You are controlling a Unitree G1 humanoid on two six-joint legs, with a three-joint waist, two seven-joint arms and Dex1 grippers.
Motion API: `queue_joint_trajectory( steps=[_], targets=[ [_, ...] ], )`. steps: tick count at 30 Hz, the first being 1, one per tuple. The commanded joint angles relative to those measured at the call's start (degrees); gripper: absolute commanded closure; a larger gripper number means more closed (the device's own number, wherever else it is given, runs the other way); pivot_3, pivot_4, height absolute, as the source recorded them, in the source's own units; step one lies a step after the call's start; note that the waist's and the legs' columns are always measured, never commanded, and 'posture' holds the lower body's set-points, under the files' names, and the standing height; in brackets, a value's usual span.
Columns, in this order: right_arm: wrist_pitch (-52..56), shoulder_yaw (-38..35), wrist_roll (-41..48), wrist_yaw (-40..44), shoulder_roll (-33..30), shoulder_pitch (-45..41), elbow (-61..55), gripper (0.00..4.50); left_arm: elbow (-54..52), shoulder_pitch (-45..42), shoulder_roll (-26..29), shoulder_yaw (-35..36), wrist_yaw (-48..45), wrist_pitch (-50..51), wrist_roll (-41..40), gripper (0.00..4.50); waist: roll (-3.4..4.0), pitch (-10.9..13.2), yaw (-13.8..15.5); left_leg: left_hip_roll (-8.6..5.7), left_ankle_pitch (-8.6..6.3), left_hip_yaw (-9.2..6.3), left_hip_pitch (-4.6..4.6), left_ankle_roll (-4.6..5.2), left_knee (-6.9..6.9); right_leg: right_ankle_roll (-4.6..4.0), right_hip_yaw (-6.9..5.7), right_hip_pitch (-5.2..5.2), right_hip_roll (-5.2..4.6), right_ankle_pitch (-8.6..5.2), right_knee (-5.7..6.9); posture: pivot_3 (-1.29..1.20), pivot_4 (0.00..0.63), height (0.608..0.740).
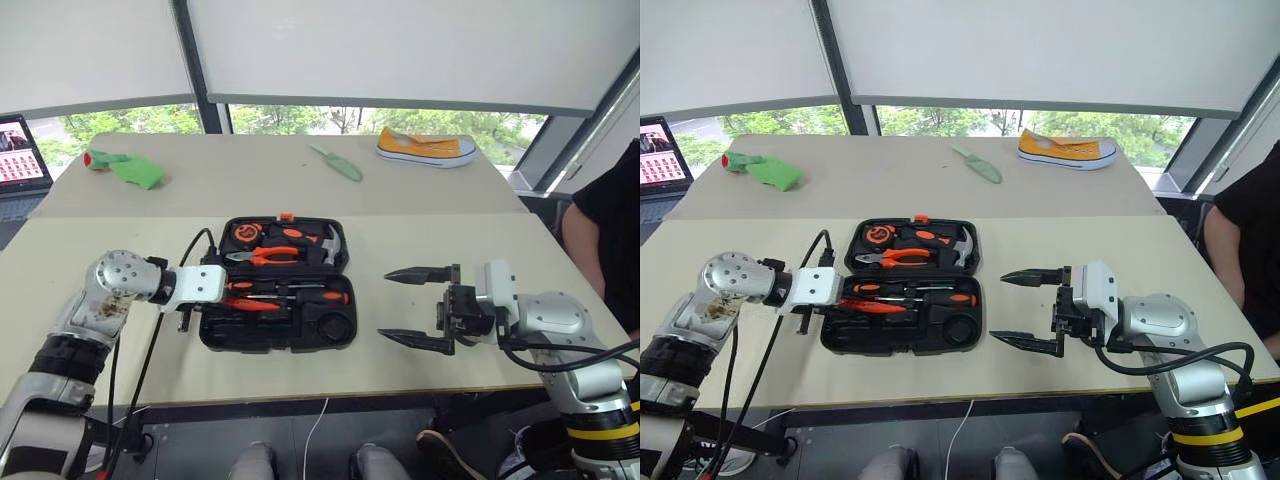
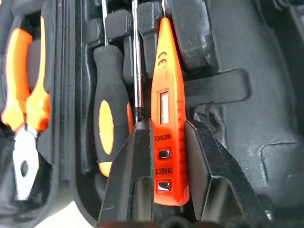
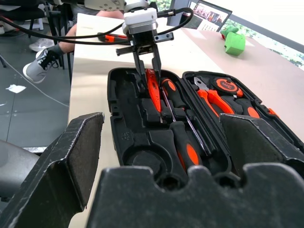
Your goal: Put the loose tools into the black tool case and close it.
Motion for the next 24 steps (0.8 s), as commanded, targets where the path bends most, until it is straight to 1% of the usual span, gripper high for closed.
queue_joint_trajectory(
  steps=[1, 3, 5, 8, 10, 13, 17, 18, 24],
  targets=[
    [0.3, -0.5, 1.0, 0.2, -0.5, -0.5, -1.0, 0.0, 6.0, 0.0, -0.2, 1.8, -2.2, -11.2, -2.9, 2.12, 0.0, 0.0, -0.1, 0.0, 0.0, 0.01, 0.0, 0.0, 0.0, 0.0, 0.01, -0.01, 0.0, 0.0, 0.0, 0.0, 0.15, 0.74],
    [0.2, -0.6, 0.9, 0.6, -0.7, -0.5, -0.5, 0.0, 9.9, -1.1, -0.6, 3.3, -3.6, -15.5, -5.0, 2.12, 0.0, 0.0, -0.1, 0.0, 0.0, 0.01, -0.02, 0.0, -0.01, -0.01, 0.01, -0.04, 0.01, 0.0, -0.01, 0.0, 0.15, 0.74],
    [0.1, -0.7, 0.8, 0.8, -0.8, -0.4, -0.2, 0.0, 12.0, -1.7, -1.6, 4.6, -4.7, -16.3, -7.8, 2.12, 0.0, 0.0, -0.1, 0.0, 0.0, 0.01, -0.03, 0.0, -0.01, -0.02, 0.01, -0.04, 0.02, 0.01, 0.0, 0.0, 0.15, 0.74],
    [-0.1, -0.8, 0.6, 1.0, -0.8, -0.4, 0.4, 0.0, 11.8, -1.6, -3.9, 7.0, -7.7, -13.1, -14.2, 2.12, -0.02, 0.0, 0.2, 0.0, 0.0, 0.02, -0.05, 0.0, 0.01, -0.02, 0.0, -0.04, 0.01, 0.01, 0.01, 0.0, 0.15, 0.74],
    [-0.1, -0.8, 0.6, 0.9, -0.6, -0.4, 0.6, 0.0, 11.0, -1.2, -4.9, 7.6, -7.9, -11.0, -15.8, 2.12, -0.02, 0.0, 0.5, 0.0, 0.0, 0.01, -0.1, 0.0, 0.08, 0.0, 0.0, -0.04, 0.0, 0.02, 0.01, 0.0, 0.15, 0.74],
    [0.1, -0.8, 0.8, 0.6, -0.5, 0.0, 0.4, 0.0, 8.4, -0.2, -6.3, 8.6, -7.4, -5.3, -18.8, 2.83, -0.02, 0.0, 0.8, 0.0, 0.0, 0.0, -0.13, 0.0, 0.14, 0.02, 0.0, -0.03, 0.0, 0.03, 0.01, 0.0, 0.15, 0.74],
    [0.3, -1.2, 1.0, 0.3, -0.6, 0.8, 0.3, 0.0, 6.4, 1.0, -6.2, 8.2, -6.7, -2.5, -18.0, 4.33, -0.02, 0.0, 0.9, 0.0, 0.0, -0.03, -0.13, 0.0, 0.18, 0.03, 0.0, -0.02, 0.02, 0.04, 0.03, 0.0, 0.15, 0.74],
    [0.4, -1.3, 1.0, 0.3, -0.7, 0.9, 0.3, 0.0, 6.2, 1.1, -6.1, 8.1, -6.3, -1.9, -17.6, 4.43, -0.02, 0.0, 0.9, 0.0, 0.0, -0.03, -0.13, 0.0, 0.18, 0.03, 0.0, -0.02, 0.02, 0.04, 0.03, 0.0, 0.15, 0.74],
    [0.4, -1.0, 0.9, 0.0, -0.3, 1.1, 0.7, 0.0, 6.4, 1.2, -6.8, 6.4, -2.2, 1.1, -13.5, 4.43, -0.02, 0.0, 0.9, 0.0, 0.0, -0.06, -0.13, 0.0, 0.22, 0.04, -0.01, -0.01, 0.04, 0.04, 0.04, 0.0, 0.15, 0.74]
  ],
)
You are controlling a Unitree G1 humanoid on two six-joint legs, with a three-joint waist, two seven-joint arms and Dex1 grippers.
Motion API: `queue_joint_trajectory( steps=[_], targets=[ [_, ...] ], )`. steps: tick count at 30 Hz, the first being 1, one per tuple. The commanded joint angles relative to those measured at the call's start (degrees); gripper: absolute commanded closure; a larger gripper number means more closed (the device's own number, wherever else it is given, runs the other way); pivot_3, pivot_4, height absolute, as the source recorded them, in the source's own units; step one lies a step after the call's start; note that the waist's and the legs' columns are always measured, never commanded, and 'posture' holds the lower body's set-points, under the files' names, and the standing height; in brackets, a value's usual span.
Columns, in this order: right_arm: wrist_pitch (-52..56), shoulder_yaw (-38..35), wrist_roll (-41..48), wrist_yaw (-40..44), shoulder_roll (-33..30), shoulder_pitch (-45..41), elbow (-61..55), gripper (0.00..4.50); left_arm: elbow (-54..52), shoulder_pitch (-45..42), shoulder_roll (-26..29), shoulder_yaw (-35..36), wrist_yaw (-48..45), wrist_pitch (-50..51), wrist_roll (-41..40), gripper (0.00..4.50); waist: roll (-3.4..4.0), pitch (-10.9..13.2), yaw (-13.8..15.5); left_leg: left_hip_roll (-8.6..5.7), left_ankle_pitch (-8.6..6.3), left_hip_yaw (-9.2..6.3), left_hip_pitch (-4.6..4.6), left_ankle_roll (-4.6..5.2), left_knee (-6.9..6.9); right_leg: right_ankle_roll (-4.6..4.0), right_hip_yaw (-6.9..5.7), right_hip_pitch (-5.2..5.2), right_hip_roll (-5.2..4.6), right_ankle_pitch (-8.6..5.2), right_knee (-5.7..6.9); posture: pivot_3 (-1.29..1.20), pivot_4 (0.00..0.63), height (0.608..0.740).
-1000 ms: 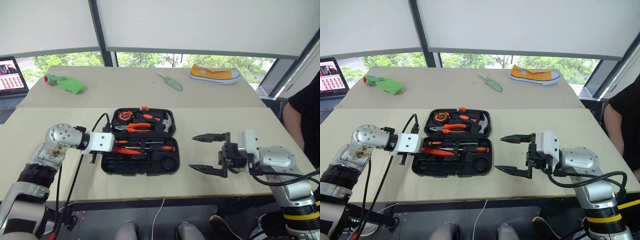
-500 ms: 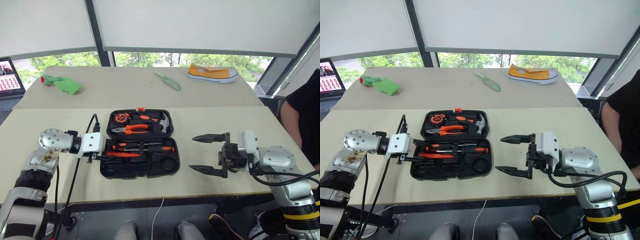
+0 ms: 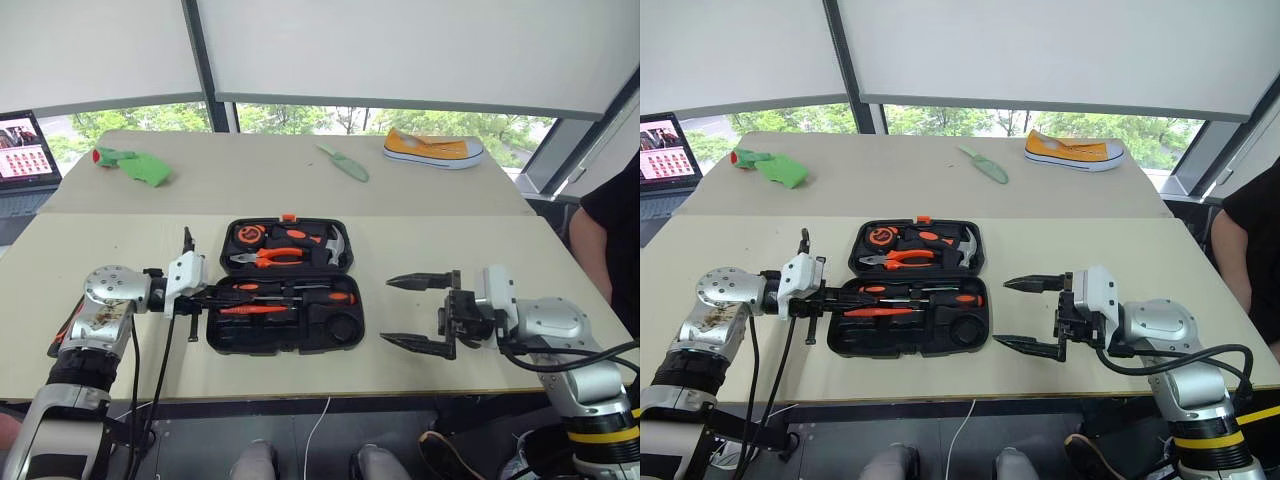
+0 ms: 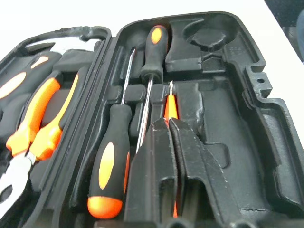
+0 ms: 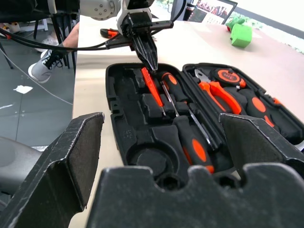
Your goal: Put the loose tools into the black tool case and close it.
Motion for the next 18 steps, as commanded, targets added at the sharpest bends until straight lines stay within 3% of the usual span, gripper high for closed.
queue_joint_trajectory(
  steps=[1, 18],
  targets=[
    [0.4, -0.9, 0.9, -0.6, -0.1, -0.2, -0.9, 0.0, -1.5, 0.0, -0.5, -1.0, 2.9, 1.8, 2.8, 4.43, 0.0, 0.0, 0.0, 0.0, 0.0, 0.0, 0.0, 0.0, 0.0, 0.0, 0.0, 0.0, 0.0, 0.0, 0.0, 0.0, 0.15, 0.74],
    [0.6, 0.0, 0.6, -1.5, 1.0, 0.7, -0.2, 0.0, -3.4, 3.7, -0.8, -2.2, 3.1, 1.4, 5.2, 4.43, 0.01, 0.0, 0.0, 0.01, 0.0, -0.01, 0.06, 0.0, 0.03, -0.02, 0.01, 0.05, 0.0, 0.03, 0.06, 0.0, 0.15, 0.74]
  ],
)
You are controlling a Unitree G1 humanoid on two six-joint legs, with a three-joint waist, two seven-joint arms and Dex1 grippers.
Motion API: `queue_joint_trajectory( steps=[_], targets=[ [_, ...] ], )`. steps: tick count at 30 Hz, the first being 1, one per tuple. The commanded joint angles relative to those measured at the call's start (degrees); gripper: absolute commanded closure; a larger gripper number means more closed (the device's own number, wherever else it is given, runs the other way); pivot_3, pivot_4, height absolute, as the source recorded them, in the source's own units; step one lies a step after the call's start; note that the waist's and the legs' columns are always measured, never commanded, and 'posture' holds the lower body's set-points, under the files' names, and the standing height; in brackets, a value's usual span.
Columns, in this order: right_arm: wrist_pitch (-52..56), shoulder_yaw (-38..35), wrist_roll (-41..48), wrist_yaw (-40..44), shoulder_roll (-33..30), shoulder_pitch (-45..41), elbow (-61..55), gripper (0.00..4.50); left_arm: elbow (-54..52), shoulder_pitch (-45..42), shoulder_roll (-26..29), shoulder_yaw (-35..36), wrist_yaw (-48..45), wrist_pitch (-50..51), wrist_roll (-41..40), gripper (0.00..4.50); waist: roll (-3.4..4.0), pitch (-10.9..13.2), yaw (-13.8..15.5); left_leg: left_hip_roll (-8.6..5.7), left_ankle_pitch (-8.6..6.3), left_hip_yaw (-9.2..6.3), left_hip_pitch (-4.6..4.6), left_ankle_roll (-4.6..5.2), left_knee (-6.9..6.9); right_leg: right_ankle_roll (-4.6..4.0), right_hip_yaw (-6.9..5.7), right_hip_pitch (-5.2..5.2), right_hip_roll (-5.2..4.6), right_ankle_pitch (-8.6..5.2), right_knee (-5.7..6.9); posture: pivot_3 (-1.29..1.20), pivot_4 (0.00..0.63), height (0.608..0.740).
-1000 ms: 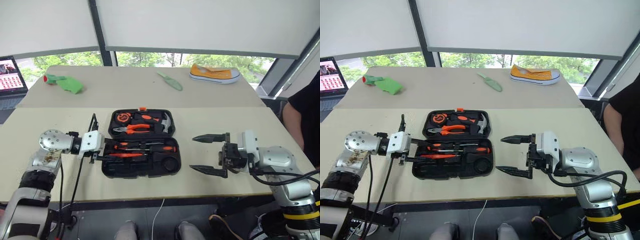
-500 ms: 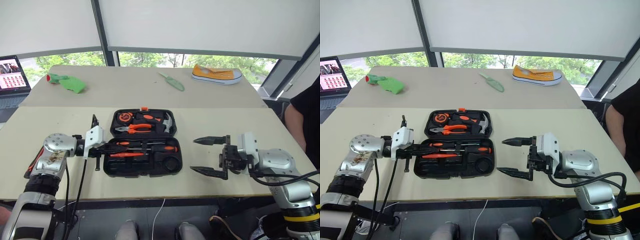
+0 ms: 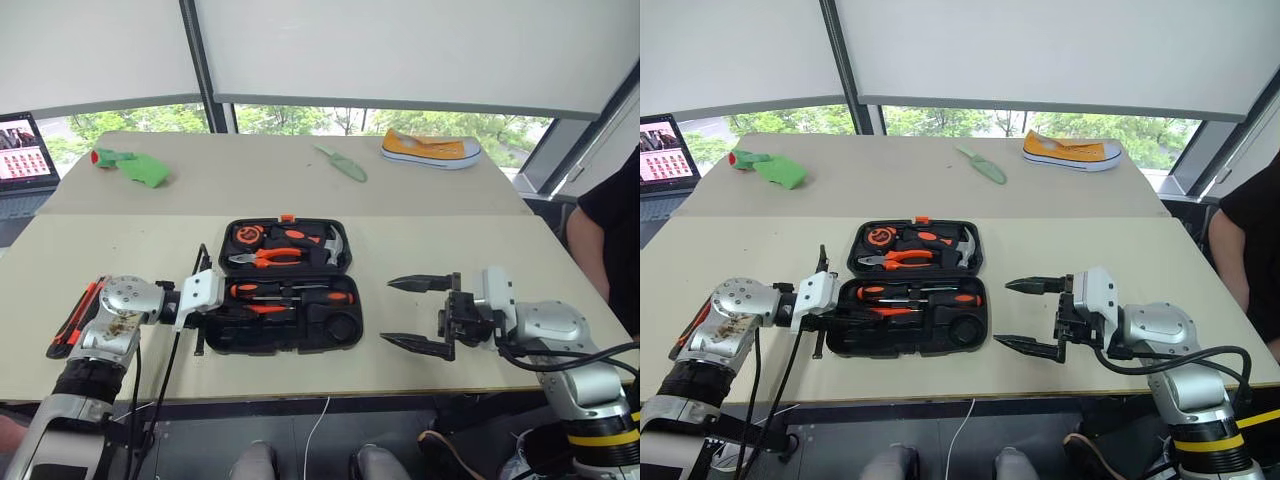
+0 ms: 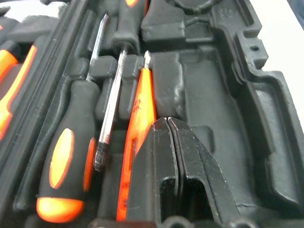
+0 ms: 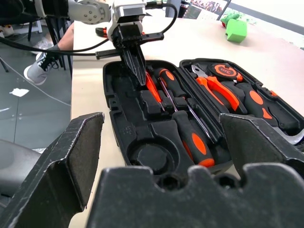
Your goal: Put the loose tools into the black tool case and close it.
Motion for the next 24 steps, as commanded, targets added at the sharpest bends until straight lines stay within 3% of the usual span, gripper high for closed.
queue_joint_trajectory(
  steps=[1, 8, 16, 24],
  targets=[
    [0.2, -0.2, 0.6, -0.4, 0.4, -0.2, -0.3, 0.0, -0.1, 0.5, -0.4, 0.3, 1.8, 2.5, 0.3, 4.43, 0.0, 0.0, 0.1, 0.0, 0.0, -0.01, 0.0, 0.01, 0.03, 0.0, 0.0, 0.0, 0.0, 0.0, 0.03, 0.0, 0.15, 0.74],
    [0.3, 0.0, 0.8, -0.1, 0.4, -0.6, 0.6, 0.0, -5.0, -0.9, -1.4, 5.4, 2.5, 12.8, -8.8, 4.43, -0.01, 0.0, 0.0, 0.0, 0.01, -0.01, -0.03, 0.02, 0.22, 0.04, 0.02, -0.09, -0.01, -0.03, 0.3, 0.0, 0.15, 0.74],
    [0.2, 0.4, 0.6, -0.6, 1.0, -0.3, 0.2, 0.0, -4.9, -1.6, -2.0, 2.2, 8.5, 18.0, -3.3, 4.43, -0.02, 0.0, 0.0, 0.0, 0.01, -0.05, -0.04, 0.02, 0.23, 0.03, 0.02, -0.08, 0.02, -0.04, 0.31, 0.0, 0.15, 0.74],
    [-0.3, 0.3, 0.5, -1.1, 1.2, 0.7, 0.1, 0.0, -6.1, 0.3, -0.9, -1.0, 5.9, 17.1, -0.5, 4.43, -0.01, 0.0, 0.0, 0.0, 0.01, -0.04, -0.04, 0.01, 0.23, 0.0, 0.03, -0.07, 0.02, -0.04, 0.29, 0.0, 0.15, 0.74]
  ],
)
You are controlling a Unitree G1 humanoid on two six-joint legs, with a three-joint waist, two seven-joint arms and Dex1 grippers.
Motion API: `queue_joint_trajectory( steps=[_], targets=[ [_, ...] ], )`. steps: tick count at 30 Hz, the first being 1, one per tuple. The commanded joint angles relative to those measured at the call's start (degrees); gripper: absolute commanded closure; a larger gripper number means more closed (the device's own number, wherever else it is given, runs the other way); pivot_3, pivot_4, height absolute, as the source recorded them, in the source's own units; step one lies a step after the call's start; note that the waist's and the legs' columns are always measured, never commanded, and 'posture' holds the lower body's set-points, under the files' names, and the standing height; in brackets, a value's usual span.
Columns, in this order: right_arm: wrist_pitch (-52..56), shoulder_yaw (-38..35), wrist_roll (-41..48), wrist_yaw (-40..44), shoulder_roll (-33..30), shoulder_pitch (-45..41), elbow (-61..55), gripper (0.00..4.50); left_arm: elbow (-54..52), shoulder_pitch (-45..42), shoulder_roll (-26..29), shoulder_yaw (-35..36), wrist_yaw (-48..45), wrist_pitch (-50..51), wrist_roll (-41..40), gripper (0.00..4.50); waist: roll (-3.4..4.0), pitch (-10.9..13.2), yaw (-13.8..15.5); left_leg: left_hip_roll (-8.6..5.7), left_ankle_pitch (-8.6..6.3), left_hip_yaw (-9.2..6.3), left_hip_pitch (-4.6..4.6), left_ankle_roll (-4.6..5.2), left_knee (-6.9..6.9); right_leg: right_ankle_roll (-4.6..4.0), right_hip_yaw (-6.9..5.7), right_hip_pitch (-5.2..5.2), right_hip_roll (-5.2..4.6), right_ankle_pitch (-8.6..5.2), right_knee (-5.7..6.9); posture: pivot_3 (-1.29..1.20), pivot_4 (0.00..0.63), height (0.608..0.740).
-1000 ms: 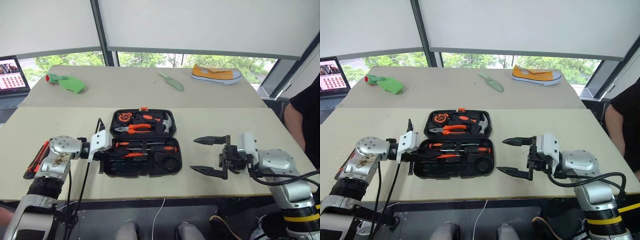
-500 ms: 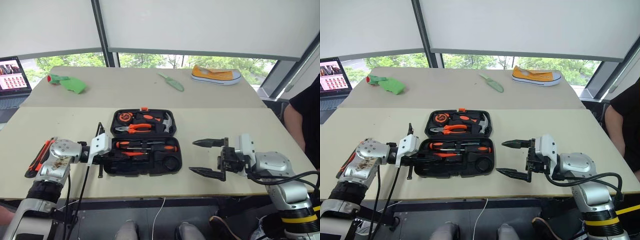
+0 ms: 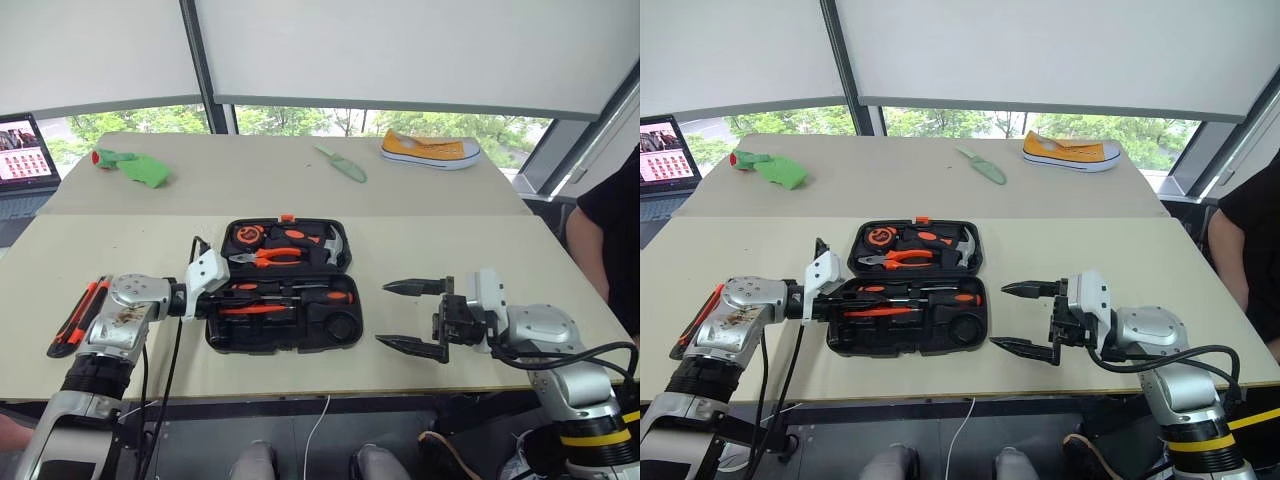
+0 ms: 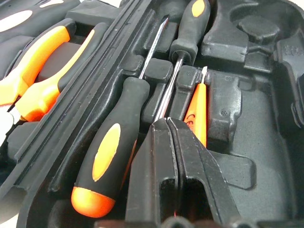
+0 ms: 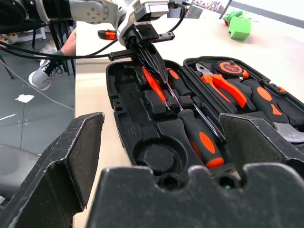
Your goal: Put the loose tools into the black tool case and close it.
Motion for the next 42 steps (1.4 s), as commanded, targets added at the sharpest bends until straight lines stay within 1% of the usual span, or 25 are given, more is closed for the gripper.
queue_joint_trajectory(
  steps=[1, 5, 11, 13, 16, 18, 19, 20, 21, 22, 23, 24, 26, 27, 28, 29, 30, 31, 33, 34, 37, 39, 42],
  targets=[
    [-0.4, -1.0, 0.5, -0.5, 0.2, 0.6, -1.1, 0.0, -1.4, 1.6, 1.1, -2.3, -2.2, -0.5, 1.7, 4.43, 0.0, 0.0, 0.0, 0.0, 0.0, 0.0, 0.0, 0.0, 0.0, 0.0, 0.01, 0.0, 0.0, 0.0, 0.0, 0.0, 0.15, 0.74],
    [-0.6, -0.8, 0.5, -0.9, 0.3, 0.8, -1.0, 0.0, -1.3, 2.5, 1.3, -2.8, -2.9, -2.5, 2.2, 4.43, 0.01, 0.0, 0.0, 0.0, 0.0, 0.0, 0.01, 0.0, 0.0, -0.01, 0.01, 0.01, 0.0, 0.0, 0.01, 0.0, 0.15, 0.74],
    [-0.6, -0.8, 0.4, -0.9, 0.4, 0.4, -0.5, 0.0, 0.2, 2.4, 1.1, -2.8, -1.6, -2.5, 3.1, 4.43, 0.01, 0.0, 0.0, 0.0, 0.0, 0.0, 0.06, 0.0, 0.0, 0.01, 0.02, 0.03, 0.0, -0.02, 0.04, 0.0, 0.15, 0.74],
    [-0.7, -0.8, 0.4, -0.8, 0.4, 0.4, -0.4, 0.0, 0.2, 2.4, 0.5, -1.6, -0.9, -1.8, 1.7, 4.43, 0.01, 0.0, 0.0, 0.0, 0.0, 0.0, 0.07, 0.0, 0.0, 0.02, 0.02, 0.04, 0.0, -0.02, 0.04, 0.0, 0.15, 0.74],
    [-0.9, -0.9, 0.5, -0.6, 0.4, 0.3, -0.2, 0.0, -2.1, 3.5, -0.2, 3.3, -0.3, -0.9, -3.6, 4.43, 0.01, 0.0, 0.0, 0.0, 0.0, 0.0, 0.07, 0.0, 0.0, 0.02, 0.02, 0.03, 0.0, -0.02, 0.04, 0.0, 0.15, 0.74],
    [-1.7, -1.3, 0.5, 0.0, 0.3, 0.3, 0.5, 0.0, -5.3, 6.1, -0.3, 8.2, -0.1, -0.6, -8.5, 4.03, 0.0, 0.0, -0.3, 0.0, 0.0, 0.0, 0.05, 0.0, 0.0, 0.02, 0.03, -0.01, 0.0, -0.02, 0.05, 0.0, 0.15, 0.74],
    [-3.0, -1.8, 0.3, 0.1, 0.6, 0.2, 1.3, 0.0, -8.4, 9.0, -0.1, 12.5, 0.9, -0.2, -11.8, 3.8, 0.0, 0.0, -0.5, 0.03, 0.0, 0.0, 0.01, 0.0, 0.0, 0.0, 0.04, -0.04, 0.02, -0.01, 0.04, 0.0, 0.15, 0.74],
    [-4.6, -2.2, 0.0, 0.0, 1.1, 0.1, 2.1, 0.0, -11.5, 12.4, -0.1, 16.8, 2.2, 0.0, -14.6, 3.48, -0.01, 0.0, -0.8, 0.07, 0.0, 0.0, 0.0, 0.0, 0.0, -0.03, 0.04, -0.05, 0.04, 0.0, 0.03, 0.0, 0.15, 0.74],
    [-6.4, -2.5, -0.5, 0.0, 1.6, -0.1, 2.8, 0.0, -13.9, 15.5, 0.0, 20.5, 3.5, -0.3, -16.4, 3.04, -0.01, 0.0, -1.0, 0.11, -0.01, 0.01, -0.01, 0.01, -0.02, -0.05, 0.05, -0.05, 0.06, -0.01, 0.01, 0.0, 0.15, 0.74],
    [-7.7, -2.7, -0.7, 0.1, 1.9, -0.1, 3.3, 0.0, -15.9, 17.8, 0.0, 23.0, 4.4, -0.4, -17.6, 2.73, -0.01, 0.0, -1.3, 0.12, -0.03, 0.01, -0.01, 0.03, -0.04, -0.05, 0.05, -0.05, 0.07, -0.01, 0.0, 0.0, 0.15, 0.74],
    [-9.2, -2.8, -1.2, 0.2, 2.2, 0.0, 3.7, 0.0, -17.6, 20.5, 0.1, 25.4, 5.5, -0.1, -18.3, 2.26, -0.01, 0.0, -1.3, 0.13, -0.03, 0.01, 0.0, 0.03, -0.06, -0.06, 0.05, -0.06, 0.07, -0.01, 0.01, 0.0, 0.15, 0.74],
    [-12.1, -3.3, 0.2, 1.7, 3.8, 0.3, 4.6, 0.0, -20.2, 26.8, -1.0, 31.5, 8.6, -0.9, -18.2, 2.03, -0.01, 0.0, -1.3, 0.14, -0.03, 0.01, 0.01, 0.03, -0.08, -0.06, 0.04, -0.06, 0.08, -0.02, 0.01, 0.0, 0.15, 0.74],
    [-15.8, -4.1, 2.1, 3.9, 6.1, 0.8, 5.8, 0.0, -24.0, 35.7, -3.1, 40.0, 13.4, -1.9, -18.5, 1.23, -0.01, 0.0, -1.9, 0.19, -0.04, 0.06, 0.09, 0.02, -0.13, -0.06, 0.07, -0.03, 0.08, -0.02, -0.05, 0.0, 0.15, 0.74],
    [-16.6, -4.2, 2.3, 4.5, 6.7, 0.9, 6.2, 0.0, -25.5, 38.9, -4.4, 43.2, 15.7, -1.7, -19.1, 0.93, -0.01, 0.0, -2.0, 0.19, -0.06, 0.08, 0.14, 0.01, -0.17, -0.05, 0.1, 0.0, 0.08, -0.04, -0.06, 0.0, 0.15, 0.74],
    [-14.7, -3.9, 3.4, 4.8, 6.6, 1.1, 5.7, 0.0, -26.1, 42.4, -6.4, 47.4, 17.7, -2.1, -20.3, 0.46, -0.02, 0.0, -1.9, 0.19, -0.06, 0.09, 0.14, 0.0, -0.19, -0.06, 0.11, 0.0, 0.08, -0.04, -0.08, 0.0, 0.15, 0.74],
    [-13.1, -3.6, 5.0, 5.8, 6.6, 1.2, 5.1, 0.0, -26.6, 45.7, -8.4, 50.8, 19.7, -2.7, -21.0, 0.13, -0.03, 0.0, -1.8, 0.19, -0.06, 0.09, 0.14, 0.0, -0.2, -0.07, 0.1, -0.01, 0.08, -0.05, -0.06, 0.0, 0.15, 0.74],
    [-12.0, -3.4, 6.2, 6.5, 6.5, 1.3, 4.6, 0.0, -27.0, 47.9, -9.6, 52.8, 21.1, -3.1, -21.5, 0.05, -0.05, 0.0, -1.7, 0.19, -0.06, 0.13, 0.14, -0.01, -0.2, -0.08, 0.1, -0.03, 0.04, -0.05, -0.06, 0.0, 0.15, 0.74],
    [-12.0, -3.3, 6.8, 6.4, 7.2, 1.5, 4.0, 0.0, -26.3, 50.5, -11.6, 55.6, 22.9, -4.8, -21.2, 0.05, -0.09, 0.0, -1.4, 0.19, -0.06, 0.14, 0.15, -0.01, -0.19, -0.08, 0.1, -0.03, 0.03, -0.06, -0.07, 0.0, 0.15, 0.74],
    [-12.5, -3.0, 7.0, 6.1, 8.0, 2.0, 3.2, 0.0, -25.2, 53.7, -14.1, 58.8, 25.6, -6.6, -20.7, 0.05, -0.11, 0.0, -0.9, 0.18, -0.06, 0.13, 0.22, -0.05, -0.19, -0.16, -0.02, -0.03, -0.07, -0.21, -0.09, 0.0, 0.15, 0.74],
    [-13.0, -2.7, 6.9, 6.2, 8.4, 2.4, 2.7, 0.0, -24.3, 55.2, -15.1, 60.2, 26.8, -7.5, -20.4, 0.05, -0.13, 0.0, -0.7, 0.17, -0.38, 0.14, 0.38, -0.58, -0.19, -0.19, -0.13, -0.03, -0.17, -0.47, -0.18, 0.0, 0.15, 0.74],
    [-14.3, -1.6, 6.3, 6.9, 9.5, 4.2, 1.4, 0.0, -21.9, 59.5, -17.8, 63.1, 31.5, -6.9, -20.2, 0.05, -0.24, -0.1, -0.3, 0.08, -0.42, 0.19, 0.44, -0.65, -0.2, -0.21, -0.32, -0.01, -0.44, -0.45, -0.32, 0.0, 0.15, 0.74],
    [-14.7, -1.2, 5.8, 7.5, 9.6, 5.0, 1.0, 0.0, -21.4, 60.7, -18.1, 63.5, 34.8, -5.0, -20.1, 0.05, -0.31, -0.1, -0.2, 0.05, -0.43, 0.23, 0.42, -0.65, -0.2, -0.18, -0.34, 0.0, -0.51, -0.45, -0.4, 0.0, 0.15, 0.74],
    [-14.8, -0.6, 5.3, 8.3, 9.1, 5.6, 1.0, 0.0, -22.0, 59.4, -15.8, 63.8, 42.4, 1.8, -21.1, 0.05, -0.38, -0.2, 0.0, 0.03, -0.43, 0.25, 0.37, -0.65, -0.2, -0.14, -0.38, -0.01, -0.55, -0.43, -0.46, 0.0, 0.15, 0.74]
  ],
)
